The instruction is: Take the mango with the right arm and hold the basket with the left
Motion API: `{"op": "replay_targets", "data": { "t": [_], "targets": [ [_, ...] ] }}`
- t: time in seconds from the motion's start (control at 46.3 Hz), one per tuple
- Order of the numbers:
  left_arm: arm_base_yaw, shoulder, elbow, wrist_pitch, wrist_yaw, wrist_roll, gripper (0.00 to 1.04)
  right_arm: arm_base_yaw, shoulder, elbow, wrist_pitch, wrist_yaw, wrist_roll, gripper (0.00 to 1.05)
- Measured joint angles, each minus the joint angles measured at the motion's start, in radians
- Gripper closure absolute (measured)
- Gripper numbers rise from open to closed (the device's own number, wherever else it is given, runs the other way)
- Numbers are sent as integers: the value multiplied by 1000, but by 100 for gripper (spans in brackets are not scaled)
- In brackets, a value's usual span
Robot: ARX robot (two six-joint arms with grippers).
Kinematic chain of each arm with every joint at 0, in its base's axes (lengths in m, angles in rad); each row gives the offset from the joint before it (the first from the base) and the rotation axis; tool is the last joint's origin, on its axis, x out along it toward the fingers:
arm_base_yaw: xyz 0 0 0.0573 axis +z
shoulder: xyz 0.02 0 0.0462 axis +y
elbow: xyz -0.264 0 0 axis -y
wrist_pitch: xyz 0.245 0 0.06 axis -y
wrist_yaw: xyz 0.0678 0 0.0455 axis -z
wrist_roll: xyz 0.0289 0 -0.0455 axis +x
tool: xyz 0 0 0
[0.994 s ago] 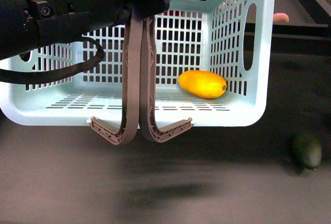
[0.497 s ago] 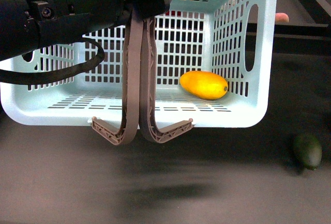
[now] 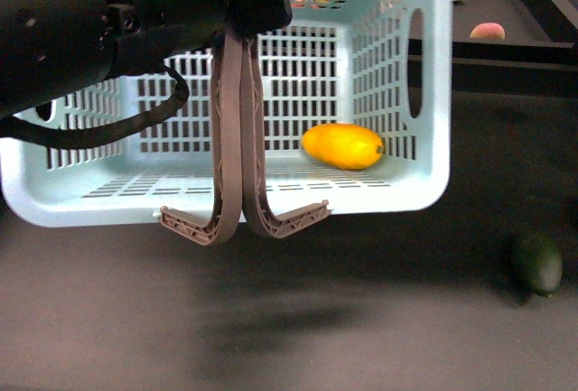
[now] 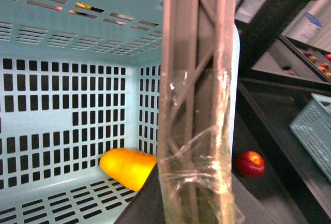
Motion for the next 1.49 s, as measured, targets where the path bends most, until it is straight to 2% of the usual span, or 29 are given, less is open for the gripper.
{"op": "replay_targets", "data": {
  "t": [0.13,0.281,0.454,0.584,0.929,1.254,1.405,1.491],
  "targets": [
    [25,39,68,-58,-82,-89,96,0,0,0,0,0,2,6],
    [83,99,159,-116,-158,-251,96,0,0,0,0,0,1,8],
    [189,196,312,-295,-272,-615,96,0,-1,0,0,0,1,8],
    [243,249,381,-310,-310,-779,96,0,-1,0,0,0,1,8],
    [396,391,496,-376,-385,-1024,96,0,-1,0,0,0,1,8],
    [440,445,550,-477,-378,-1070,96,0,-1,0,0,0,1,8],
    [443,447,555,-487,-383,-1113,73,0,-1,0,0,0,1,8],
    [439,417,514,-486,-385,-1119,54,0,-1,0,0,0,1,8]
  ]
}}
